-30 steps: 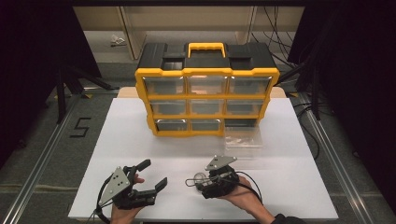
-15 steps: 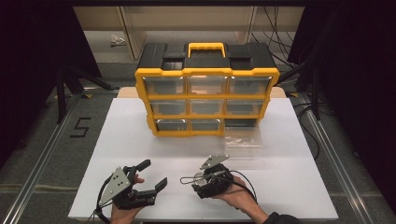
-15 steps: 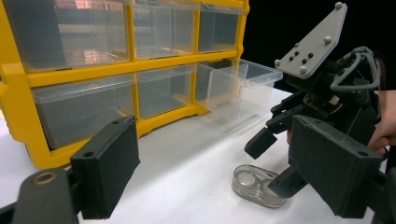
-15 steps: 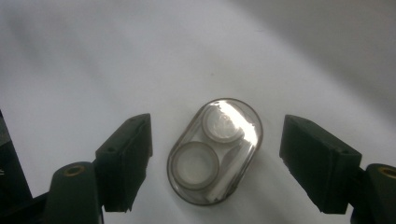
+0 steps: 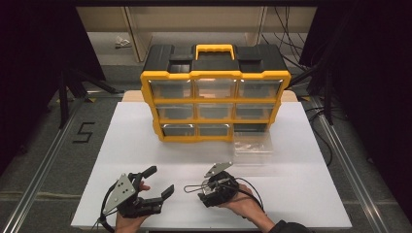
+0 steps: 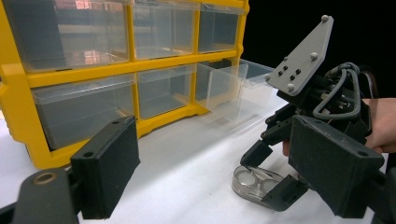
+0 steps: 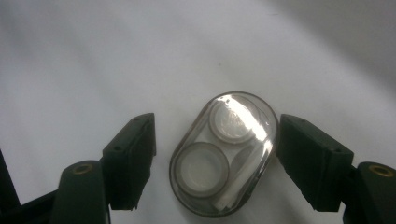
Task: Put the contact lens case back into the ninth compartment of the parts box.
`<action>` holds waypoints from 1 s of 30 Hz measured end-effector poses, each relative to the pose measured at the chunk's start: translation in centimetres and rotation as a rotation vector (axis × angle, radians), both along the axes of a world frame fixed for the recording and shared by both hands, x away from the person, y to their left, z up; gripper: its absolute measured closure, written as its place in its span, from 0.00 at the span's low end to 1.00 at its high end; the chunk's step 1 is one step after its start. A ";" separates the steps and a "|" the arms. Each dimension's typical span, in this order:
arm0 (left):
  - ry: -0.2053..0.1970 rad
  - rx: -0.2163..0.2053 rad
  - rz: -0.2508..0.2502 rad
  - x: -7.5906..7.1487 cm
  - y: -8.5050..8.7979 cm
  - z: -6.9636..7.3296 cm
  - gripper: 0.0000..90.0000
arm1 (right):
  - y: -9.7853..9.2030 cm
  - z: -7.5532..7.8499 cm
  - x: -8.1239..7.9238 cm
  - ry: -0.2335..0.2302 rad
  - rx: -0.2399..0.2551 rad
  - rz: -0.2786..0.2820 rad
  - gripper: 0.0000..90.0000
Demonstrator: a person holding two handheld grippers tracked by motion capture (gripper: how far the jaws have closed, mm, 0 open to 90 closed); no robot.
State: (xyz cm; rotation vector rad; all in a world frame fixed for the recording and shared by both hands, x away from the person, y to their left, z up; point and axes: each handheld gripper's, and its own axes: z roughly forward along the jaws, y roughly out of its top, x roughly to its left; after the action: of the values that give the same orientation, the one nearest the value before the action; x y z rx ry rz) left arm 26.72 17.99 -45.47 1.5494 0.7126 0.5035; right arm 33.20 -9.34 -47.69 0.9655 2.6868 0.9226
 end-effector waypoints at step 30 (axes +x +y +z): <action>0.000 0.010 0.001 0.0 0.0 0.0 0.18 | 0.5 -0.4 -0.6 -0.055 -0.064 0.035 0.50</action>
State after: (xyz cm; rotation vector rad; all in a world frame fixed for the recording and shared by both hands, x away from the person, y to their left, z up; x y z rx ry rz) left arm 26.73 17.96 -45.48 1.5579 0.7117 0.5085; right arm 32.62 -8.85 -48.11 0.8708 2.6779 0.8507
